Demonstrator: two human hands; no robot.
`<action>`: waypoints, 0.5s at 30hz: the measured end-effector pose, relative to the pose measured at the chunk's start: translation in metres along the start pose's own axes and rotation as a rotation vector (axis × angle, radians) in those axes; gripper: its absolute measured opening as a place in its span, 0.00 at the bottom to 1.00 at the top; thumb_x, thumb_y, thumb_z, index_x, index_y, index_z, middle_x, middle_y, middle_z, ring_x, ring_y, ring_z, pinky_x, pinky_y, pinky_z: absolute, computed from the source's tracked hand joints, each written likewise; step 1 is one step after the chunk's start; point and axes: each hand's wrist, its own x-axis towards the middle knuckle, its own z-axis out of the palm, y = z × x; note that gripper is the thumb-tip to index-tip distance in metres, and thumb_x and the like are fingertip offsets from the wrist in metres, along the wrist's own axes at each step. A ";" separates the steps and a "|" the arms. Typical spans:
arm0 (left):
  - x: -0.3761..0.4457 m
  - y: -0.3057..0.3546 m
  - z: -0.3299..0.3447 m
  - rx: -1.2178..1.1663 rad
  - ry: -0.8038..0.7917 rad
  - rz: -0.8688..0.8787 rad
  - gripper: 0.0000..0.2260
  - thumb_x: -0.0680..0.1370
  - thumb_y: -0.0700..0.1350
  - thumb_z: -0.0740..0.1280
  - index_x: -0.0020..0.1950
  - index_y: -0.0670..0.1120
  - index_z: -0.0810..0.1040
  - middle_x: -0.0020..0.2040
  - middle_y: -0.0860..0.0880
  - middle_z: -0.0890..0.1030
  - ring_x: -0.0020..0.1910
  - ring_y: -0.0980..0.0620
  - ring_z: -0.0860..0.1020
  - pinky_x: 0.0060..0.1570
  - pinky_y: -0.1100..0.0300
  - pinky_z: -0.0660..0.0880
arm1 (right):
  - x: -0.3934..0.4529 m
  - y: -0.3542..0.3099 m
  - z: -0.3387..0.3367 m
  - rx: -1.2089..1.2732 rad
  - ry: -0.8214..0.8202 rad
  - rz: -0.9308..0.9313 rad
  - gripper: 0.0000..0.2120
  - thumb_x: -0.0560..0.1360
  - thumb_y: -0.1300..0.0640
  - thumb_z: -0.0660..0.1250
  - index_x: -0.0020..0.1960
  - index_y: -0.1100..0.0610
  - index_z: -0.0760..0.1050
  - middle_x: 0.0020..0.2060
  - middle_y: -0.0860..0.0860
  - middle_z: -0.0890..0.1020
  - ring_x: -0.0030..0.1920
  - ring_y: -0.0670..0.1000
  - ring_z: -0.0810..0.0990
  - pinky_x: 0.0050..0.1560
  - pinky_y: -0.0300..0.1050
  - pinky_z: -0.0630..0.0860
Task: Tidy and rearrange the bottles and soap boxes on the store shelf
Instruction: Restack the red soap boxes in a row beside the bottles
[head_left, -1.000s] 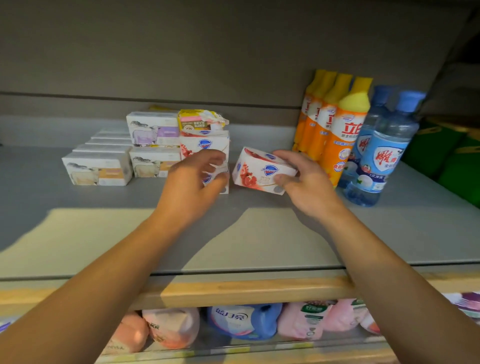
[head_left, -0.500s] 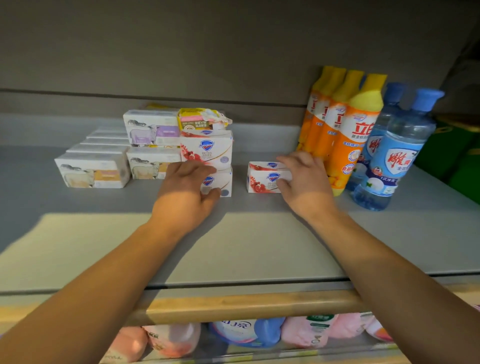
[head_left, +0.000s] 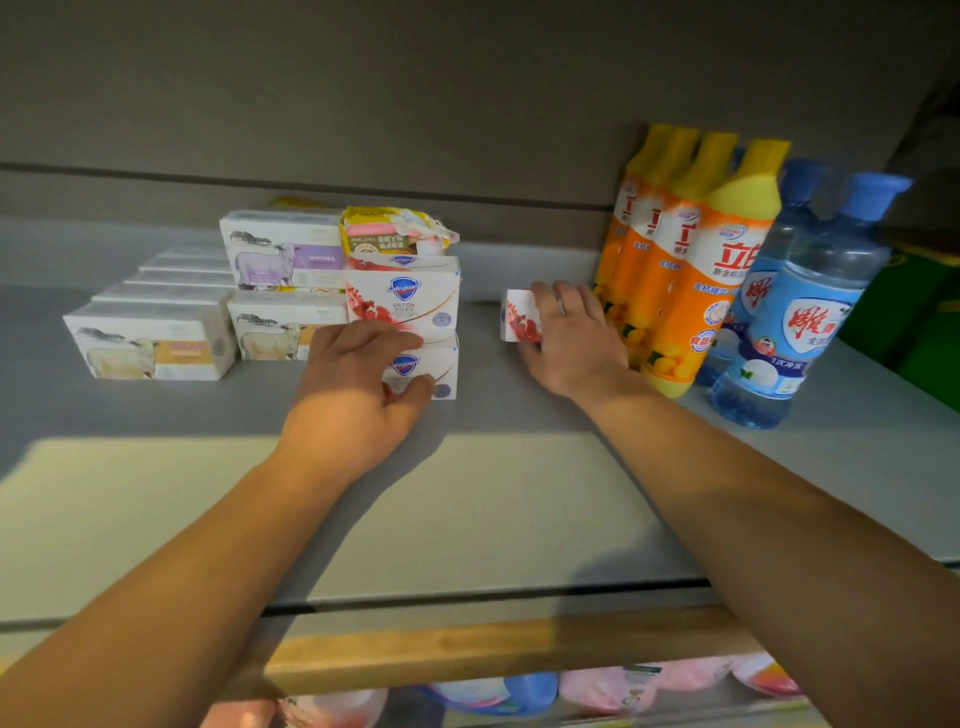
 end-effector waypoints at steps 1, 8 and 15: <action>0.000 0.000 0.000 -0.014 0.004 -0.003 0.19 0.70 0.52 0.66 0.56 0.45 0.83 0.59 0.46 0.80 0.60 0.40 0.72 0.59 0.68 0.59 | 0.006 -0.001 0.002 -0.001 0.033 0.008 0.30 0.79 0.47 0.63 0.76 0.52 0.58 0.73 0.55 0.65 0.75 0.60 0.59 0.72 0.57 0.65; 0.003 -0.002 0.002 -0.036 0.012 -0.013 0.18 0.69 0.52 0.66 0.55 0.46 0.83 0.58 0.47 0.80 0.60 0.42 0.72 0.57 0.70 0.58 | 0.018 0.015 0.011 -0.081 0.273 -0.024 0.18 0.78 0.54 0.66 0.68 0.52 0.72 0.62 0.53 0.77 0.61 0.57 0.73 0.57 0.51 0.73; 0.002 -0.001 0.003 -0.034 0.028 -0.017 0.13 0.72 0.48 0.71 0.54 0.45 0.83 0.57 0.47 0.80 0.59 0.41 0.71 0.56 0.71 0.57 | 0.042 0.015 0.020 -0.066 0.275 -0.008 0.21 0.75 0.58 0.70 0.67 0.54 0.74 0.61 0.55 0.77 0.60 0.58 0.74 0.59 0.52 0.74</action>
